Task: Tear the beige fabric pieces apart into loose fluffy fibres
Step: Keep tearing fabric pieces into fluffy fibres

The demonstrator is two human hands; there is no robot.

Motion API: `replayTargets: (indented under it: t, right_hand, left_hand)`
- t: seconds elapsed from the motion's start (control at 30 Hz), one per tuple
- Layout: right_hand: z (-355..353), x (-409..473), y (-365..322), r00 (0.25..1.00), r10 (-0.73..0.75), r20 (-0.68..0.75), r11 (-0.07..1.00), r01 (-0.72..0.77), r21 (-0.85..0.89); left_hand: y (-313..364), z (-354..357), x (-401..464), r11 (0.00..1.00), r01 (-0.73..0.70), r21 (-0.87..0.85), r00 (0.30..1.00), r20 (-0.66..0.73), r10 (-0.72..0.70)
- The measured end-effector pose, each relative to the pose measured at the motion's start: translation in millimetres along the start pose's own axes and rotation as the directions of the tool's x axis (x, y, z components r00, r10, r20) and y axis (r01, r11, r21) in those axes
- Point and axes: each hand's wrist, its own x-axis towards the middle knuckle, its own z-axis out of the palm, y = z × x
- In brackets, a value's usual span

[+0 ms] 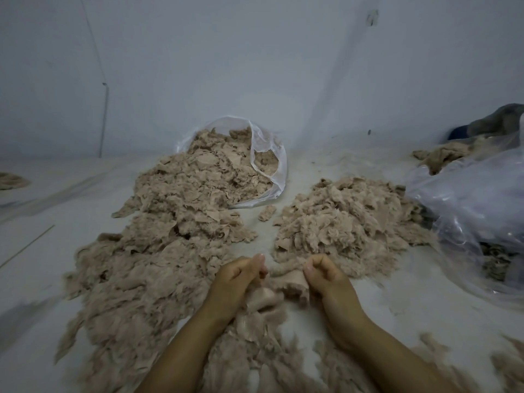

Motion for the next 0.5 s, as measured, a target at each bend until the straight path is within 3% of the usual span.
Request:
replayTargets:
  t: [0.17,0.23,0.33,0.4,0.5]
  right_hand:
    - [3.1,-1.0,4.2,0.998,-0.047,0.033,0.980,0.052,-0.193]
    - [2.6,-0.9,3.7,0.998,-0.059,0.011,0.979,0.060,-0.194]
    - [2.4,-0.7,0.7,0.999,-0.046,0.007,0.988,0.047,-0.149]
    - [3.5,-1.8,-1.0,0.999,-0.003,0.053,0.992,0.010,-0.128]
    - [0.3,-5.0,-3.9,0.990,0.067,0.126,0.983,-0.044,-0.179]
  left_hand:
    - [15.0,14.3,6.4,0.979,-0.016,0.204,0.988,0.156,-0.016]
    - [19.3,23.6,10.2,0.973,-0.062,0.224,0.989,0.148,0.029]
    - [18.1,30.8,12.8,0.979,-0.072,0.189,0.997,0.011,0.071]
    - [14.2,34.8,13.7,0.991,-0.009,0.132,0.998,-0.068,0.018]
    - [11.5,28.2,20.7,0.996,0.078,-0.047,0.947,-0.309,-0.089]
